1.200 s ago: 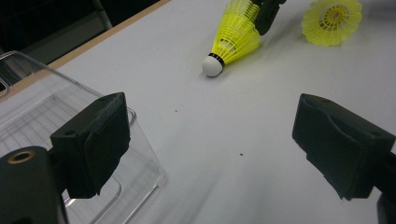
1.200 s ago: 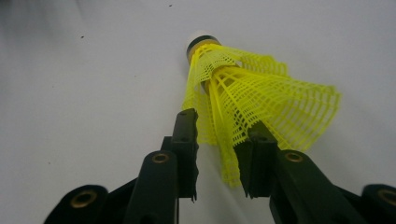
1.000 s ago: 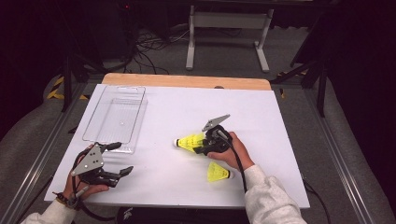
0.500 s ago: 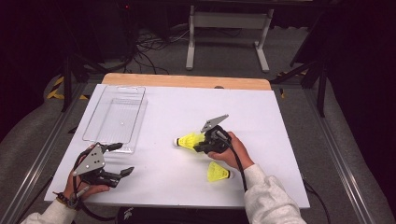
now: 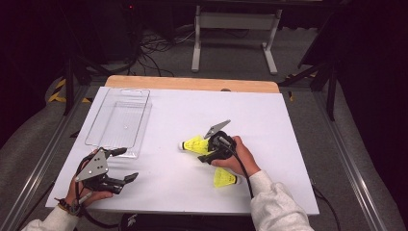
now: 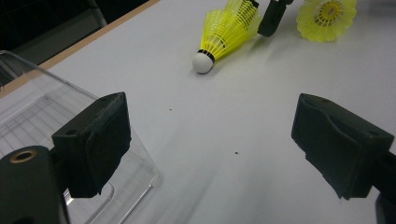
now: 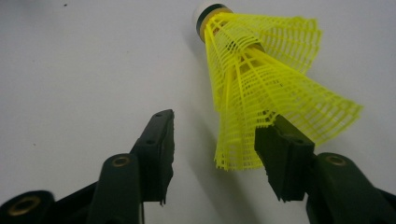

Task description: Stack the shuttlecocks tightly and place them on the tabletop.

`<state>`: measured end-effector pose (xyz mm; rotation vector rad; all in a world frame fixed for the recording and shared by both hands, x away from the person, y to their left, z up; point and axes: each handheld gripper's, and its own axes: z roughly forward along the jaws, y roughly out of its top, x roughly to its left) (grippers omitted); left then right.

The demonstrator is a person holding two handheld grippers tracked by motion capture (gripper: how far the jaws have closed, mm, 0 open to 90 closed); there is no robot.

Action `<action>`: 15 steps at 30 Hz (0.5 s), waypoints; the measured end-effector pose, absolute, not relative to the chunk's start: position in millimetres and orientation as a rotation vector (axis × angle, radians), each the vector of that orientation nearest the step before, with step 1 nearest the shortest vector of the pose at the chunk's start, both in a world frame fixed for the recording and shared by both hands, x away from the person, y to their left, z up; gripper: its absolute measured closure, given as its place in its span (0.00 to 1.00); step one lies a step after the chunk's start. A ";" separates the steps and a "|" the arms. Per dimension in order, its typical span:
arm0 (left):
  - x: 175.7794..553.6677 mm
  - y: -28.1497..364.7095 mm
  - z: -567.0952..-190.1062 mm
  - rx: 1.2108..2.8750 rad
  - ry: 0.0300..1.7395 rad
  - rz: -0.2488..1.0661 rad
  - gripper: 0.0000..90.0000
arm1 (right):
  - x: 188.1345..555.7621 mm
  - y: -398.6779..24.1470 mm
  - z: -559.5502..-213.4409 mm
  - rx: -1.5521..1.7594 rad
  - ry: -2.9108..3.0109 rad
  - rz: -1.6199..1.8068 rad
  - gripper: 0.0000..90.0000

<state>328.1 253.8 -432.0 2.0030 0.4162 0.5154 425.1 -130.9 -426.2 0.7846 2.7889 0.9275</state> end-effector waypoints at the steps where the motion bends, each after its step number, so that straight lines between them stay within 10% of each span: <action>1: 328.2 253.9 -432.1 2.003 0.417 0.515 0.14 | 424.6 -130.9 -426.1 0.788 2.786 0.927 0.51; 6: 328.2 254.1 -432.0 2.003 0.418 0.516 0.14 | 423.9 -132.1 -424.6 0.795 2.769 0.918 0.52; 15: 328.7 254.0 -432.4 2.009 0.421 0.510 0.14 | 419.6 -133.5 -418.8 0.727 2.809 0.902 0.91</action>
